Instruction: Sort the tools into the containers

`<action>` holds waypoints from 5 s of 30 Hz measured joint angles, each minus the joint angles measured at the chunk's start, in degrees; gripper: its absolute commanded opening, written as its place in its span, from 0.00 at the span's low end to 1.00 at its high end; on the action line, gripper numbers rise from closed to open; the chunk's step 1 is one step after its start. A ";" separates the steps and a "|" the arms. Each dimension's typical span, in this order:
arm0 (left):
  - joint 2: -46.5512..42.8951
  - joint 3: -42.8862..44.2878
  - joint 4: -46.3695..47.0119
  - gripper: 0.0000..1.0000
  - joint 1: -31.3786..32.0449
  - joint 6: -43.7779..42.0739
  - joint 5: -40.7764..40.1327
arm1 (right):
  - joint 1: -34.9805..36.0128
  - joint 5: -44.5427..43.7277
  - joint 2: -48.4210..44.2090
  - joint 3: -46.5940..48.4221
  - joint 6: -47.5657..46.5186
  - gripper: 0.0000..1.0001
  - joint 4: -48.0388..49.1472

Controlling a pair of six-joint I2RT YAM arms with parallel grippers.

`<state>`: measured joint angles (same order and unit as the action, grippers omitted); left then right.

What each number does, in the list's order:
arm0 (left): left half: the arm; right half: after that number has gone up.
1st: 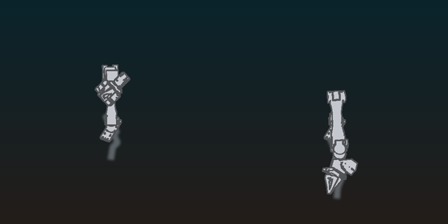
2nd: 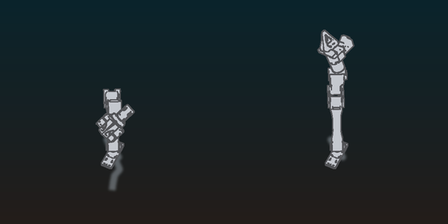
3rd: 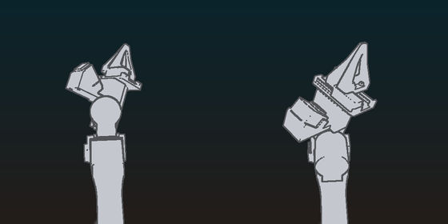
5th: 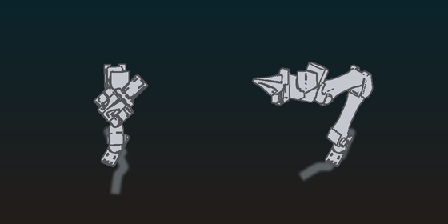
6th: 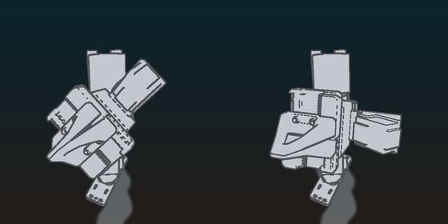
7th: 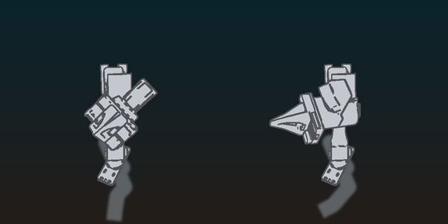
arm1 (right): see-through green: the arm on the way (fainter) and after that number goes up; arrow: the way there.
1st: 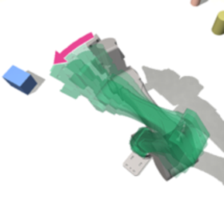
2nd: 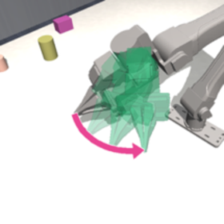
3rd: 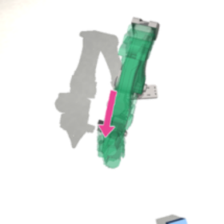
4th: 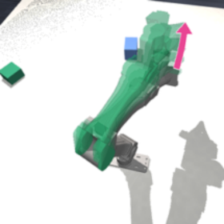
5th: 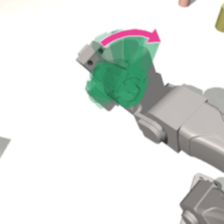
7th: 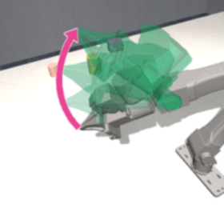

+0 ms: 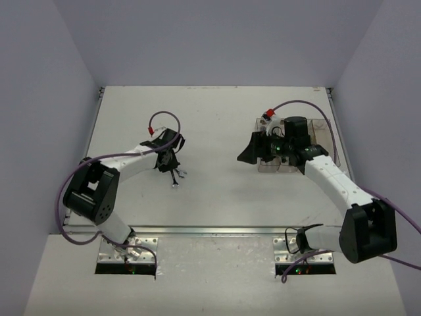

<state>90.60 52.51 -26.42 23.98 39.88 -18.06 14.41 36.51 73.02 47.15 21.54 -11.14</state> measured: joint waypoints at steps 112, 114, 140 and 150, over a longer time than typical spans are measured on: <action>26.68 29.61 -10.19 0.42 -15.90 -18.02 -0.26 | -0.39 -4.30 -6.01 -4.19 -6.34 0.96 -2.75; 27.16 30.33 -10.38 0.36 -16.19 -19.00 0.42 | -0.39 -4.21 -6.05 -4.30 -6.55 0.95 -2.77; 20.70 23.51 -8.23 0.00 -17.93 -16.07 4.80 | -0.39 1.48 -6.39 -5.37 -6.12 0.93 -0.32; 2.96 12.34 -3.27 0.00 -10.57 -10.18 5.25 | 5.29 6.16 -1.16 -6.53 -0.53 0.88 10.28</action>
<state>93.56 64.85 -29.69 13.41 29.69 -12.81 19.70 42.67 71.86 40.62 21.01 -0.87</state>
